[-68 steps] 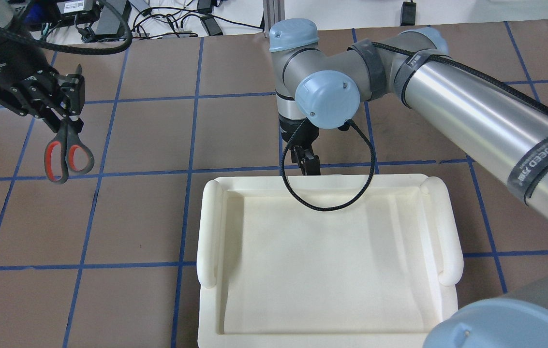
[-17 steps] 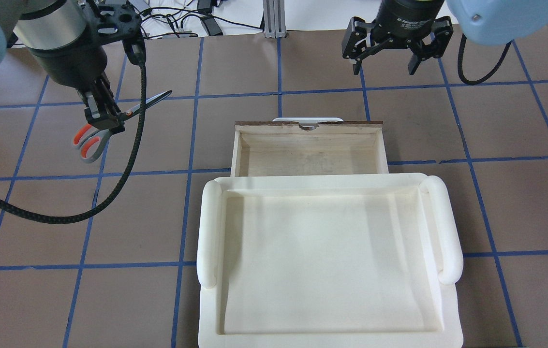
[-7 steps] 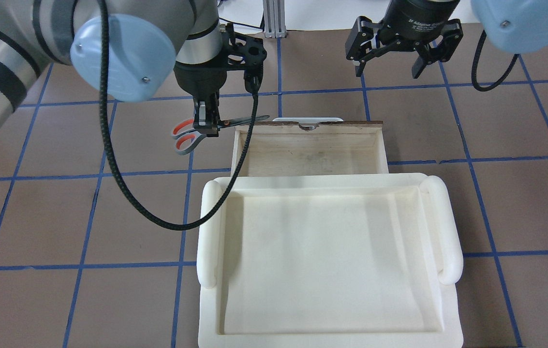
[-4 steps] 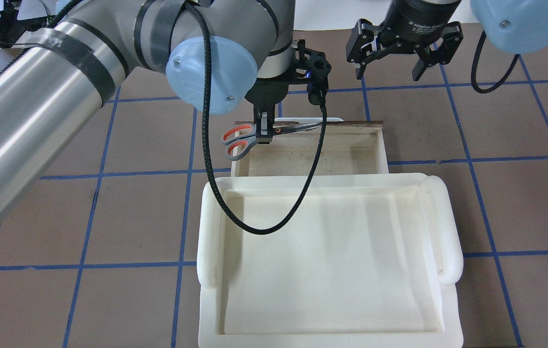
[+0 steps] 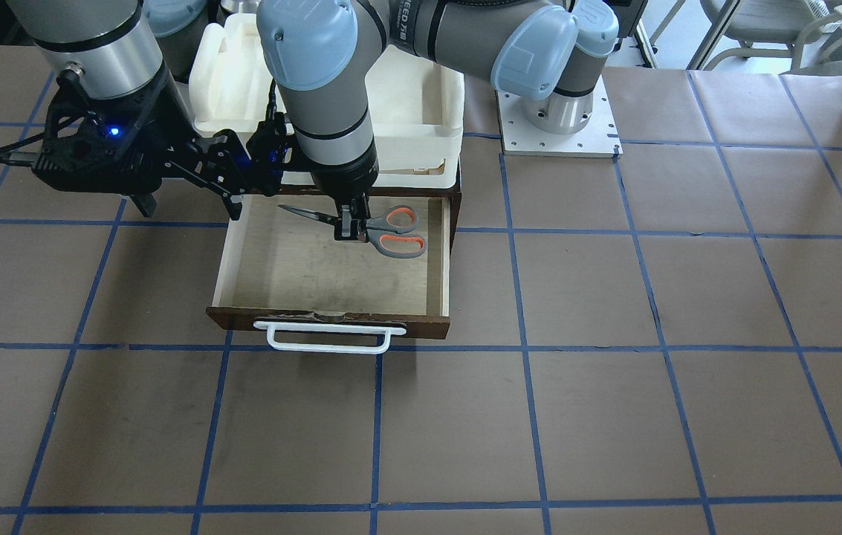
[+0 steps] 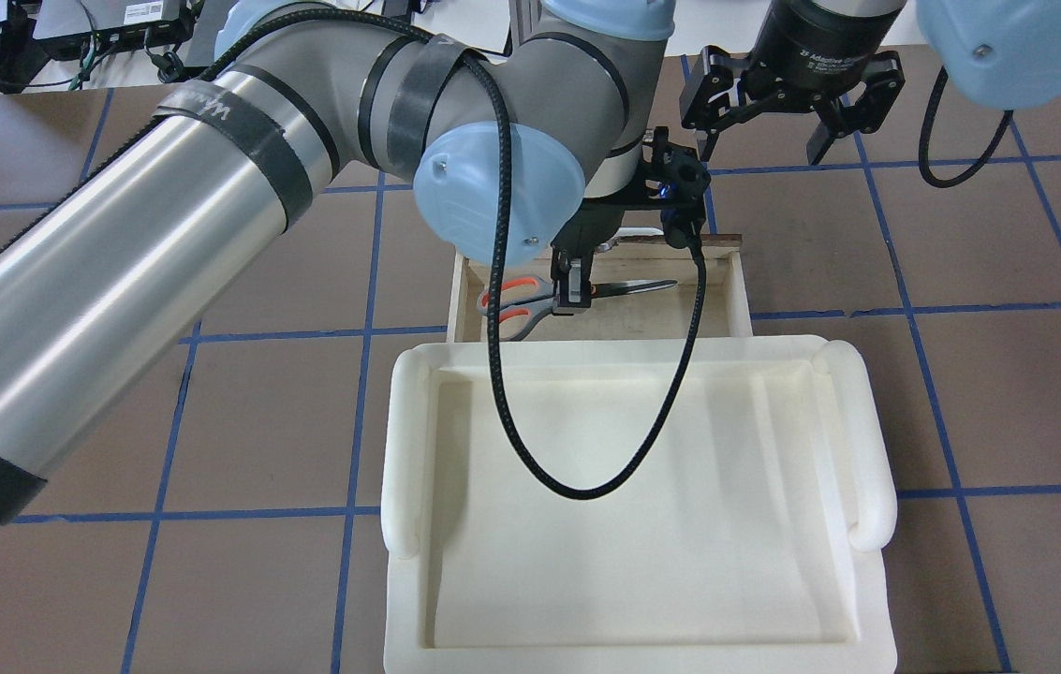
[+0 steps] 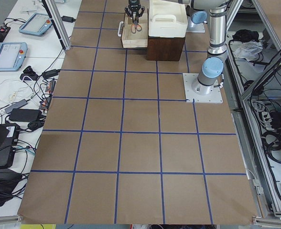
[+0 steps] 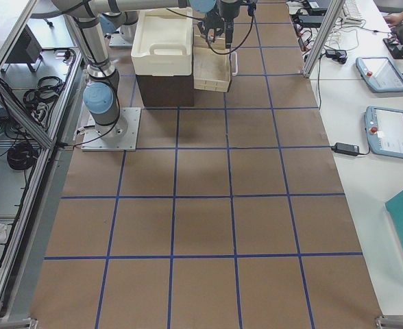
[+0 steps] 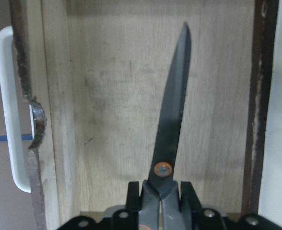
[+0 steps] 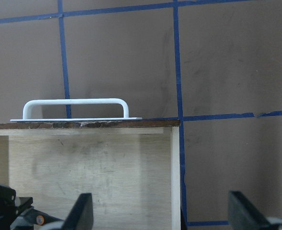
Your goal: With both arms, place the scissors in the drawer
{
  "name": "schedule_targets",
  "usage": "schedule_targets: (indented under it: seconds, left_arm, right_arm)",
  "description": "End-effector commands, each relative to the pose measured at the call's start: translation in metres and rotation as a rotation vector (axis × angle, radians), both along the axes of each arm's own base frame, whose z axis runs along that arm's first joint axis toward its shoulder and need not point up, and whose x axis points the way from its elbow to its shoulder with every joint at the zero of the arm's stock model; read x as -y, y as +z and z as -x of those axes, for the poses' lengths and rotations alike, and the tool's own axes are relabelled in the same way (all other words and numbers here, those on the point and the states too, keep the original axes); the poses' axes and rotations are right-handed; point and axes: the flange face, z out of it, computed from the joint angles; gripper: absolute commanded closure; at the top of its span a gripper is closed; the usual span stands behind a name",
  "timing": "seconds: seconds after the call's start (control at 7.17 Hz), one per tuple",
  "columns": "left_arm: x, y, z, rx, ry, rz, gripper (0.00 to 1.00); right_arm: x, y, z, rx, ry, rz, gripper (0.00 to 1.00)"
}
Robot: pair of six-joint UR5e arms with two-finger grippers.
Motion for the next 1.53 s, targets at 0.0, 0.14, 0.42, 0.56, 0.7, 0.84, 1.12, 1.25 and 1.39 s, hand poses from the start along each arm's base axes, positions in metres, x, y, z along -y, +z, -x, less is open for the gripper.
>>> schedule_targets:
  seconds: [0.0, 0.14, 0.42, 0.56, 0.7, 0.84, 1.12, 1.25, 1.39]
  left_arm:
    - [-0.005, -0.009, 0.006, 0.005, 0.005, -0.009, 0.92]
    - [-0.005, -0.016, 0.009, 0.005, 0.006, -0.009, 0.92]
    - [-0.001, -0.021, 0.013, -0.021, 0.010, -0.007, 0.92]
    - [-0.001, -0.025, 0.013, -0.016, 0.012, -0.011, 0.91]
    - [-0.003, -0.031, 0.012, -0.009, 0.010, -0.023, 0.90]
    - [-0.005, -0.036, 0.012, -0.004, 0.010, -0.029, 0.90]
    - [-0.006, -0.039, 0.014, -0.011, 0.009, -0.019, 0.90]
    - [-0.007, -0.042, 0.013, -0.009, 0.007, -0.023, 0.90]
    - [-0.009, -0.046, 0.014, -0.006, 0.006, -0.027, 0.90]
  right_arm:
    - [0.009, 0.001, 0.038, -0.006, 0.026, 0.005, 0.00]
    - [0.009, 0.000, 0.043, -0.006, 0.019, -0.001, 0.00]
    - [0.007, 0.000, 0.043, -0.005, 0.019, -0.016, 0.00]
    - [0.006, 0.000, 0.043, -0.005, 0.019, -0.018, 0.00]
    - [0.006, -0.001, 0.043, -0.005, 0.019, -0.019, 0.00]
    - [0.006, -0.001, 0.043, -0.007, 0.019, -0.021, 0.00]
    - [0.006, -0.001, 0.043, -0.006, 0.017, -0.024, 0.00]
    - [0.006, -0.001, 0.043, -0.006, 0.017, -0.024, 0.00]
    - [0.006, -0.001, 0.043, -0.006, 0.019, -0.024, 0.00]
